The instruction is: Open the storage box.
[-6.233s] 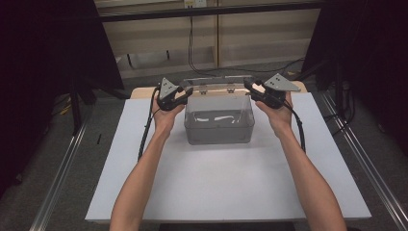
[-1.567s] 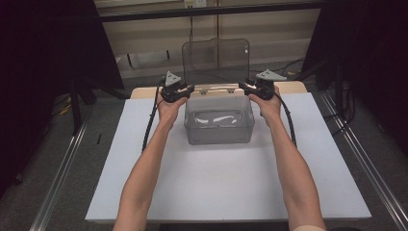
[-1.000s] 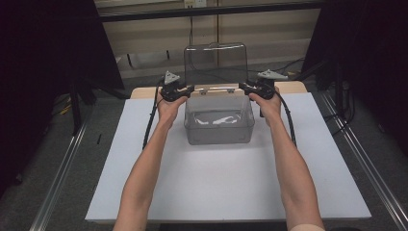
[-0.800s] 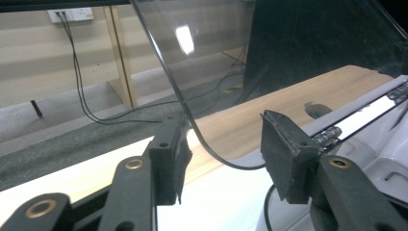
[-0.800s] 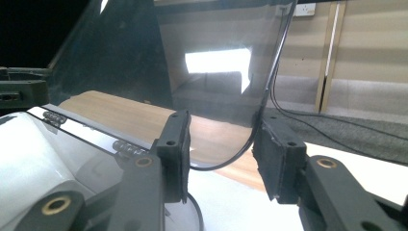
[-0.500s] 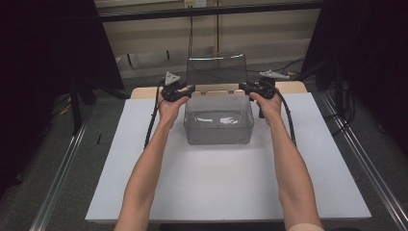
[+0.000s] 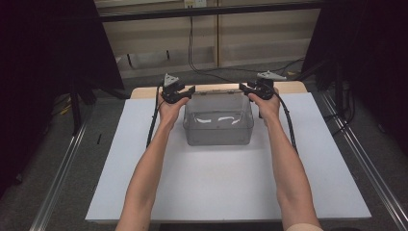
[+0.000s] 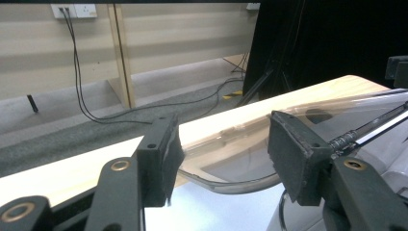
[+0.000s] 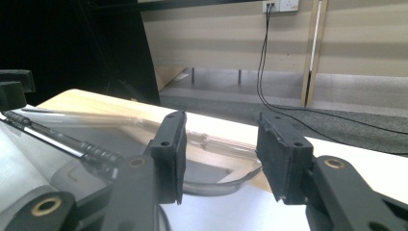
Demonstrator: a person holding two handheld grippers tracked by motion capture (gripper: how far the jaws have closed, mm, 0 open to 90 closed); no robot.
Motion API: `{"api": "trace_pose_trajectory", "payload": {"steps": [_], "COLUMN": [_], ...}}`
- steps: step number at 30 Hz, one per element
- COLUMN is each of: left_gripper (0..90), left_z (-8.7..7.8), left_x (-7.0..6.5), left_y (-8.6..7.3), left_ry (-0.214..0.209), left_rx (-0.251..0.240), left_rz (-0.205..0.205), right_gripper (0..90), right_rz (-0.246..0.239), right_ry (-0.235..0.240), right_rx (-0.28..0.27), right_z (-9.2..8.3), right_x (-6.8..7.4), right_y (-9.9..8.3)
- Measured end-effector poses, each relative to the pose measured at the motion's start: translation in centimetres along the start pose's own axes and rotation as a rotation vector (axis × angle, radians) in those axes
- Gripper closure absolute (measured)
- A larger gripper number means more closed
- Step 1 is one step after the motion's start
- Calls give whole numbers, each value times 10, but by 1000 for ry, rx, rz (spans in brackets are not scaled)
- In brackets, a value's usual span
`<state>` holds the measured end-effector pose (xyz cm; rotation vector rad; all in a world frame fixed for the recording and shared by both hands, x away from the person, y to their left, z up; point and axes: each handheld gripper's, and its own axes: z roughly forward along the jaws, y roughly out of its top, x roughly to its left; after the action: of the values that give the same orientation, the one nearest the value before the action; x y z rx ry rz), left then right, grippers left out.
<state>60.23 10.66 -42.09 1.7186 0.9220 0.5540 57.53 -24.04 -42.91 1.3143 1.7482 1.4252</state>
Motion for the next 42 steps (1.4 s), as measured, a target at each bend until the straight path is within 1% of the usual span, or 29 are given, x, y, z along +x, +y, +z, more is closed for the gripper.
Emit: {"api": "trace_pose_trajectory", "payload": {"steps": [4,6,8,11,15,16,18,20,21,23,24,26,28,30,33,35,37,42], "left_gripper": [436,429,393,364,300,290,273,247,240,230,211,176,176,170,136,118,114,92], "left_z": [0,-1,-3,-5,-9,-10,-11,-13,-14,-16,-17,-19,-21,-23,-26,-31,-34,-41], "left_x": [0,1,0,-1,-1,-1,-2,-3,-3,-5,-5,-4,-5,-7,-8,-10,-13,-21], "left_y": [0,0,1,2,0,0,0,1,1,1,0,-2,-4,-4,-2,0,3,3], "left_ry": [-2,-13,-13,-17,-20,-18,-15,-15,-16,-14,-10,-12,-13,-19,-23,-29,-33,-42], "left_rx": [-5,-2,3,7,0,-4,-3,-16,-24,-21,-18,-18,-31,-23,-21,-35,-43,-39], "left_rz": [0,-17,-15,-11,-28,-26,-16,-27,-26,-18,-23,-47,-45,-35,-39,-38,-27,-17], "right_gripper": [524,508,501,468,411,398,353,312,295,279,266,246,215,197,157,139,115,93], "right_rz": [-12,-25,-27,-30,-45,-48,-47,-59,-65,-68,-71,-72,-75,-73,-84,-92,-96,-114], "right_ry": [-2,-8,-8,-16,-18,-25,-25,-28,-29,-26,-31,-31,-32,-33,-36,-36,-34,-33], "right_rx": [-12,-13,-14,-20,-20,-23,-29,-26,-30,-36,-36,-38,-35,-43,-49,-58,-69,-84], "right_z": [-1,-1,-2,-3,-8,-9,-13,-15,-16,-18,-19,-21,-23,-26,-30,-34,-37,-46], "right_x": [0,1,1,1,3,4,5,6,7,7,8,9,9,9,13,15,18,26], "right_y": [0,0,-1,-1,0,0,0,2,2,2,1,1,1,2,2,1,1,0]}}
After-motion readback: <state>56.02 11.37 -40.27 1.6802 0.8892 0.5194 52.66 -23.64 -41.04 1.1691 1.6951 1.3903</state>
